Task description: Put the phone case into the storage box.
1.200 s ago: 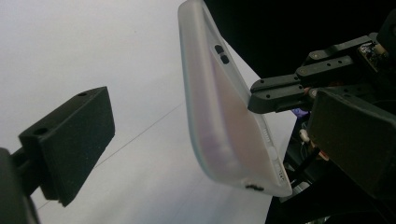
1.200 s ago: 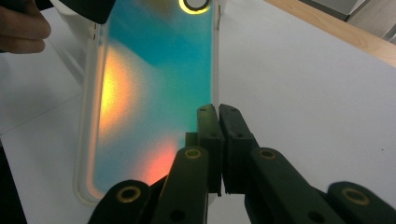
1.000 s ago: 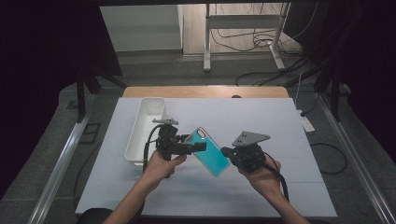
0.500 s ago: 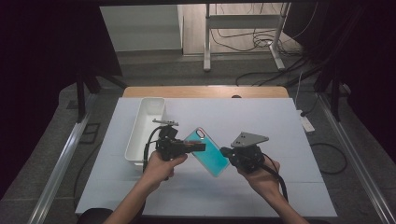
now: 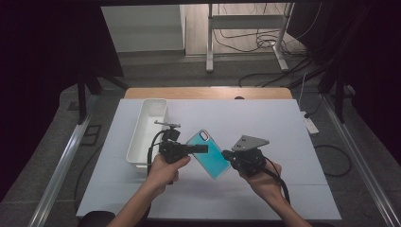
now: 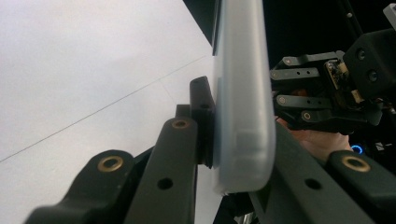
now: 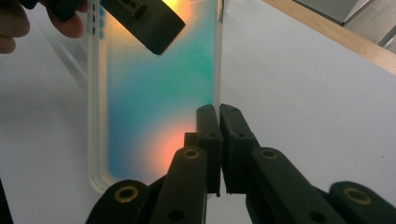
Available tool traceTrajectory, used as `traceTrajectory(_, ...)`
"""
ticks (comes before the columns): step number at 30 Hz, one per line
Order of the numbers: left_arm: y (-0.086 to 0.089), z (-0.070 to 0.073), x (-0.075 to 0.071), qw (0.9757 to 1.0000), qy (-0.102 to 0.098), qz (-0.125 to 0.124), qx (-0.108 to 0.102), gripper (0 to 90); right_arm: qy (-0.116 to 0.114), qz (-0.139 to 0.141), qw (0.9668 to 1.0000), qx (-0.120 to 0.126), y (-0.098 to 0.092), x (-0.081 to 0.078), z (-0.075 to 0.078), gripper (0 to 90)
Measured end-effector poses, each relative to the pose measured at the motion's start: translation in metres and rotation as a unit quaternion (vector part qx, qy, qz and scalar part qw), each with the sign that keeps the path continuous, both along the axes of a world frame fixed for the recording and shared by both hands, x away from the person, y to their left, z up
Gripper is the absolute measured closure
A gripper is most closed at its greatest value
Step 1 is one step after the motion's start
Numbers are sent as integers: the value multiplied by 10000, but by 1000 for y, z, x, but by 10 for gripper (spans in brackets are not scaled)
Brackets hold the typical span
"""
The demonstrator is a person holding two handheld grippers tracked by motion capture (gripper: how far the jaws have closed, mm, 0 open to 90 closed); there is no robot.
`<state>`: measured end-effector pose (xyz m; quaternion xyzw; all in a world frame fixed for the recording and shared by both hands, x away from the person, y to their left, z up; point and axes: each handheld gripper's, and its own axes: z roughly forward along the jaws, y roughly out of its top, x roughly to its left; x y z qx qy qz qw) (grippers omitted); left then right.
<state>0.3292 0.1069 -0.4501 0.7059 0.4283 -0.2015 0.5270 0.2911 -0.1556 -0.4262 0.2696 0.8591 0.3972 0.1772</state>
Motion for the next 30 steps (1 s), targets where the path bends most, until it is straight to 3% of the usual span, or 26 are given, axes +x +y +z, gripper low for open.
traceTrajectory(3, 1, 2, -1, 9999, -116, 20, 73, 856, 157, 23, 9998, 129, -1, 1, 0, 834)
traceTrajectory(7, 3, 5, -1, 9994, -262, 1, 207, 856, 297, 16, 9991, 311, -6, 2, 4, 690)
traceTrajectory(11, 5, 7, -1, 9983, -427, -134, 367, 855, 581, 54, 9975, 392, -10, 4, 5, 512)
traceTrajectory(13, 5, 8, -1, 9976, -489, -187, 451, 855, 786, 199, 9953, 528, -12, 7, 4, 379)
traceTrajectory(14, 5, 8, -1, 9970, -552, -232, 492, 855, 786, 199, 9953, 528, -12, 7, 4, 379)
traceTrajectory(15, 6, 8, -1, 9965, -583, -266, 534, 854, 925, 329, 9936, 553, -12, 10, 4, 265)
traceTrajectory(23, 11, 11, -1, 9947, -795, -389, 533, 853, 1117, 585, 9899, 652, -11, 12, 0, 7)
traceTrajectory(28, 12, 14, -2, 9918, -1011, -567, 540, 853, 1189, 793, 9860, 856, -13, 14, -2, 0)
traceTrajectory(30, 11, 17, -4, 9891, -1180, -697, 541, 853, 1266, 870, 9835, 959, -13, 15, -3, 0)
